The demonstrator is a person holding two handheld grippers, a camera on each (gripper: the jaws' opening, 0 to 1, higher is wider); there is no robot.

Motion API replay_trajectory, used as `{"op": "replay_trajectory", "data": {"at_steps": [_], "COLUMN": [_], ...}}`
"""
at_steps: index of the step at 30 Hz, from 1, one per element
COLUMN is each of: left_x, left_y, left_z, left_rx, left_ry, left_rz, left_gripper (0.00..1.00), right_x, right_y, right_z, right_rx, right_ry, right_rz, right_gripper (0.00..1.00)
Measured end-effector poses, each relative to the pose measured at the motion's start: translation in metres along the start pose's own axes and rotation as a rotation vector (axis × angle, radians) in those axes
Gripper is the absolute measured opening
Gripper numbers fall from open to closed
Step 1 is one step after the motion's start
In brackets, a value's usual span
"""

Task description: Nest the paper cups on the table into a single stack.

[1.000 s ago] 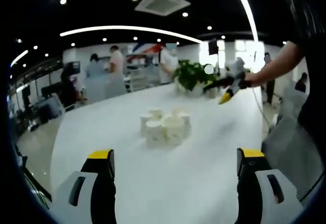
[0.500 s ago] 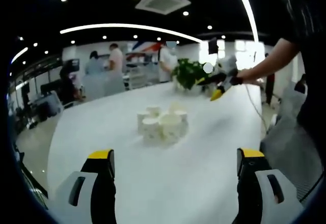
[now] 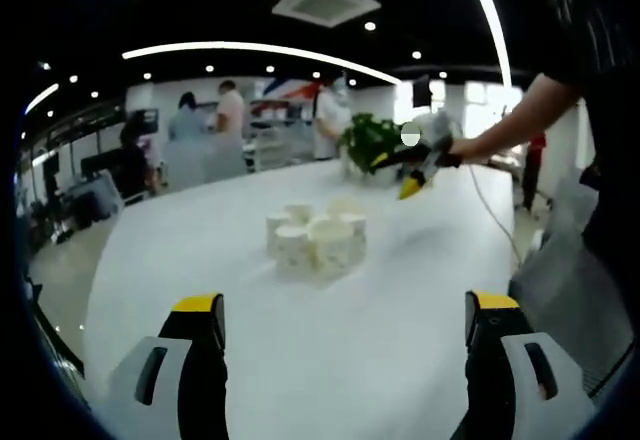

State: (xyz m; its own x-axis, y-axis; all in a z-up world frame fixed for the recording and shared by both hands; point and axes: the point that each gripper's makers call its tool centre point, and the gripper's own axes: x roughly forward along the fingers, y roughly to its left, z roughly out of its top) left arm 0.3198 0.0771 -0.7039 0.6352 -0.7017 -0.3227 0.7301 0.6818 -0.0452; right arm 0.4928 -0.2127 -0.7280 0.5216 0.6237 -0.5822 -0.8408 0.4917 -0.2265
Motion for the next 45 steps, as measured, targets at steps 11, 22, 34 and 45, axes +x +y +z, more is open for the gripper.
{"op": "replay_trajectory", "data": {"at_steps": [11,22,34,45], "left_x": [0.001,0.004,0.008,0.006], "left_y": [-0.006,-0.013,-0.018,-0.017], "left_z": [-0.003,-0.007,-0.004,-0.004], "left_rx": [-0.018,-0.033,-0.044,-0.053], "left_ry": [-0.003,-0.001,-0.002,0.007], "left_rz": [0.006,0.005,0.004,0.017], "left_gripper": [1.0,1.0,1.0,1.0], "right_x": [0.018,0.035,0.05,0.064], "right_y": [-0.006,-0.012,-0.021,-0.018], "right_z": [0.005,0.01,0.0,-0.007], "right_rx": [-0.044,-0.136,-0.17,-0.216], "right_ry": [0.006,0.031,0.072,0.108], "right_rz": [0.037,0.082,0.132,0.18], "right_gripper": [0.8,0.77,0.73,0.65]}}
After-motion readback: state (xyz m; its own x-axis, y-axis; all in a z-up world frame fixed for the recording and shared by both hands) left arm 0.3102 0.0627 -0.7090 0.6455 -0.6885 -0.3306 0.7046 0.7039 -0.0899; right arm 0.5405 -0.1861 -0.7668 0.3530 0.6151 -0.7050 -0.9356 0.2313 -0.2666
